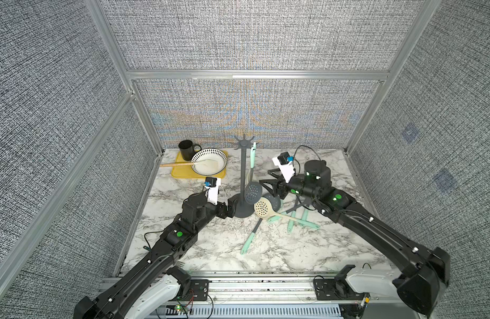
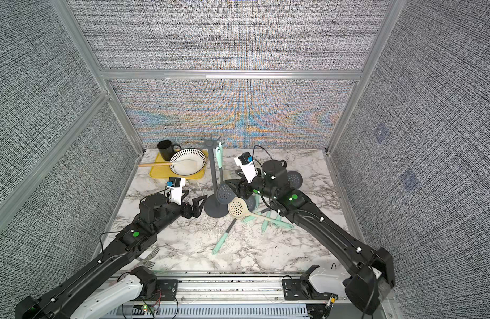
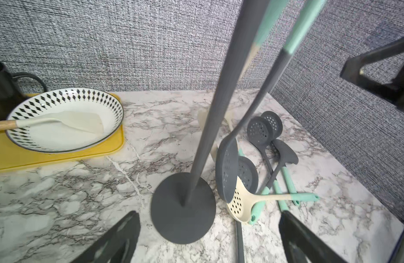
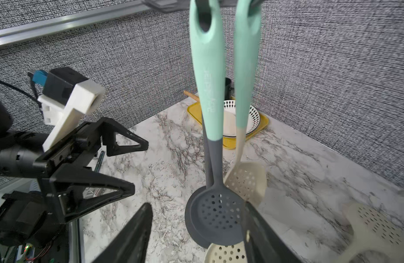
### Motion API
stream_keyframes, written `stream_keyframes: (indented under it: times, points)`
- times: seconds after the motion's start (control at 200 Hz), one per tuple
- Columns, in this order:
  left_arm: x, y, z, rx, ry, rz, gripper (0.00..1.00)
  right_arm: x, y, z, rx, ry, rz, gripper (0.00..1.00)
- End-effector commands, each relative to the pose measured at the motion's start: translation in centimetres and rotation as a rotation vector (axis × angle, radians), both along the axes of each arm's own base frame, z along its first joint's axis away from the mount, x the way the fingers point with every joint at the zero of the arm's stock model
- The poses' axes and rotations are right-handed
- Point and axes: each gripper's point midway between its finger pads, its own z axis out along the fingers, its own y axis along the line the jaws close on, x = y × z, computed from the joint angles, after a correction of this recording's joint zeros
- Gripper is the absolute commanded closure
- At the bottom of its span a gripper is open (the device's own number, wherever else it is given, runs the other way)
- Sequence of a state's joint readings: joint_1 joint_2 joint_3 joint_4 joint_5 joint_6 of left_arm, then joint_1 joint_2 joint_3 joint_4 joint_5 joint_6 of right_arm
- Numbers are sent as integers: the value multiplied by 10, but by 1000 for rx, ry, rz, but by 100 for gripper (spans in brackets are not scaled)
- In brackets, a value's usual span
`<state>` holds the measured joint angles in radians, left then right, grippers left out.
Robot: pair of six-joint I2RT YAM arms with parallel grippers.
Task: Hang the skimmer on the kitchen utensil rack
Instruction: Hang the skimmer on the rack, then pick up the skimmer from the center of the board.
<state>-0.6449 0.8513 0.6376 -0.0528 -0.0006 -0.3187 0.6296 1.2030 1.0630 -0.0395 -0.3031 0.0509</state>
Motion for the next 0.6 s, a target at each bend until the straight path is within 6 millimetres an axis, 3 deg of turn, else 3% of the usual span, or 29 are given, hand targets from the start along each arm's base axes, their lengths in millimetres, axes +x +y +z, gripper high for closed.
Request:
stream_keyframes:
  times: [0.0, 0.165, 0.18, 0.24, 0.425, 0.596]
  points:
    - [-7, 5, -16, 84, 53, 47, 5, 3, -29, -13, 16, 38, -163, 36]
    - [-33, -2, -34, 223, 79, 30, 9, -16, -61, -62, 24, 192, -288, 36]
    - [-36, -5, -35, 228, 79, 23, 9, -19, -64, -78, 6, 225, -301, 36]
    - [-49, -17, -41, 240, 87, -25, 10, -25, -79, -101, -1, 304, -371, 38]
    - [-86, -79, -50, 283, 62, -261, 11, -36, -122, -156, -4, 535, -587, 40]
    - [-104, -136, -62, 403, 63, -466, 10, -41, -157, -196, 58, 717, -713, 41]
